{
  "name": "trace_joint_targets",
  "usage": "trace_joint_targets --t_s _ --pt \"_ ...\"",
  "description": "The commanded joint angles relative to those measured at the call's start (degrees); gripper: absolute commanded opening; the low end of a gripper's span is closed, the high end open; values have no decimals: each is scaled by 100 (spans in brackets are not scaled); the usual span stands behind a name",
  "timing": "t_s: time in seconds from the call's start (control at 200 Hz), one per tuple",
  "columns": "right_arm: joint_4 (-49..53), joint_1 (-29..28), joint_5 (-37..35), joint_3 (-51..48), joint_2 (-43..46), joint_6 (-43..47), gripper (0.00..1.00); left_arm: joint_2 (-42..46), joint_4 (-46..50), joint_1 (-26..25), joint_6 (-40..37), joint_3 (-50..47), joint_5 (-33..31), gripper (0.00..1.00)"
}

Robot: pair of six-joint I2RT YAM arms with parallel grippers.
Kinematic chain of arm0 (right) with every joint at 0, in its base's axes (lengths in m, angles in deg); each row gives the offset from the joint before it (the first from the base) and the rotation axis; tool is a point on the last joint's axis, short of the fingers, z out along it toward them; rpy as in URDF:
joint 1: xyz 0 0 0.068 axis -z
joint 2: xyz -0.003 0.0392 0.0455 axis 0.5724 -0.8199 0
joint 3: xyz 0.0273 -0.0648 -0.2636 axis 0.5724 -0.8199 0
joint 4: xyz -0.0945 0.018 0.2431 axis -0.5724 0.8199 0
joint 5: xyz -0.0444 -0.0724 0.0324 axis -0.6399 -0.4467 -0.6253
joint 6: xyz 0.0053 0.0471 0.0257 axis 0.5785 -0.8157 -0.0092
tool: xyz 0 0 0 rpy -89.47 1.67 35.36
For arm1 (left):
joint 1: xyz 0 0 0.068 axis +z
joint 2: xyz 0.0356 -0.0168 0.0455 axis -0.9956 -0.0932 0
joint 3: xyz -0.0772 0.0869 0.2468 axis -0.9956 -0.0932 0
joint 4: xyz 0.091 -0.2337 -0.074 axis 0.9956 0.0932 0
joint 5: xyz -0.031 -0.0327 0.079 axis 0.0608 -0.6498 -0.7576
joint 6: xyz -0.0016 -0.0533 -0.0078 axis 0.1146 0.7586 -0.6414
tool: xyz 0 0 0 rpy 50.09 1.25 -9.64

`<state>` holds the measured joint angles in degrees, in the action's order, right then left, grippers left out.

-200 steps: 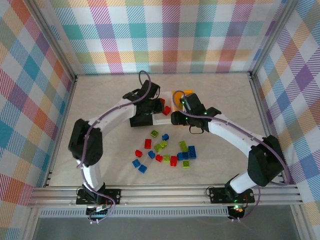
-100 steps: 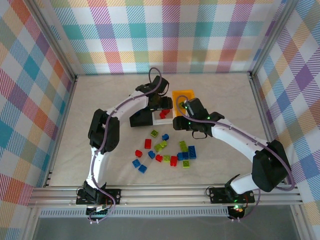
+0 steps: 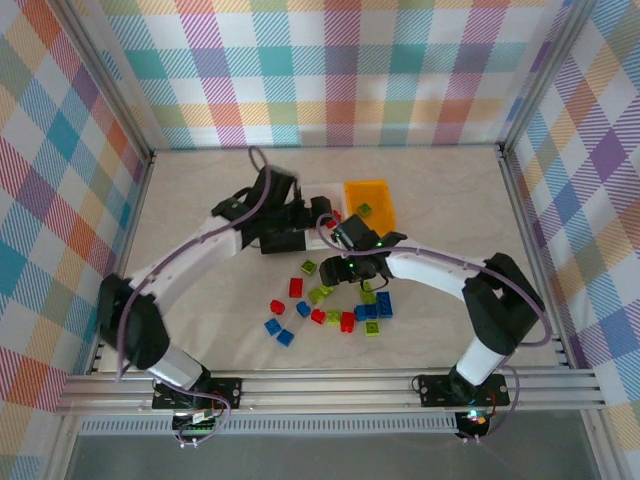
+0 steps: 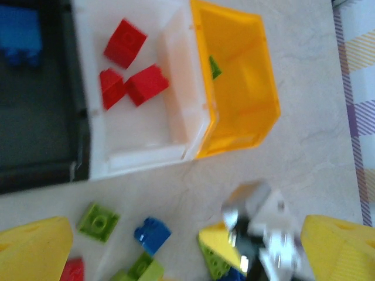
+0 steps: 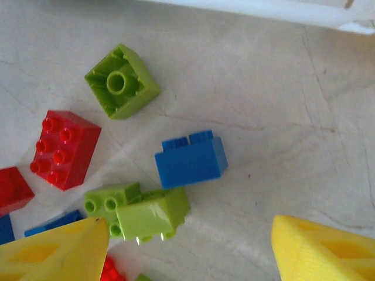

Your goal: Sort the legos into containers by color

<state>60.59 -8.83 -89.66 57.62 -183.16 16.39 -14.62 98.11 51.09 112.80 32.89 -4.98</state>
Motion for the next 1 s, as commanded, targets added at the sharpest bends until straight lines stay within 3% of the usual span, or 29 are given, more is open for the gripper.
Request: trace_joint_targets --t_s 0.0,0.41,0.525,0.83,0.995 --pt "-131 0 -236 447 -324 -5 74 686 -266 58 304 -903 -155 100" --pt "121 -121 -259 825 -1142 29 65 2623 -78 811 678 -2890 -209 100" --pt "114 -117 -318 831 -1225 38 60 2709 47 924 678 -2984 -146 100" --pt "-90 -116 -300 711 -1095 26 37 2818 29 1005 669 -3109 -92 100" --pt "-116 -117 -288 742 -623 139 33 2879 146 1044 680 -3095 -150 100"
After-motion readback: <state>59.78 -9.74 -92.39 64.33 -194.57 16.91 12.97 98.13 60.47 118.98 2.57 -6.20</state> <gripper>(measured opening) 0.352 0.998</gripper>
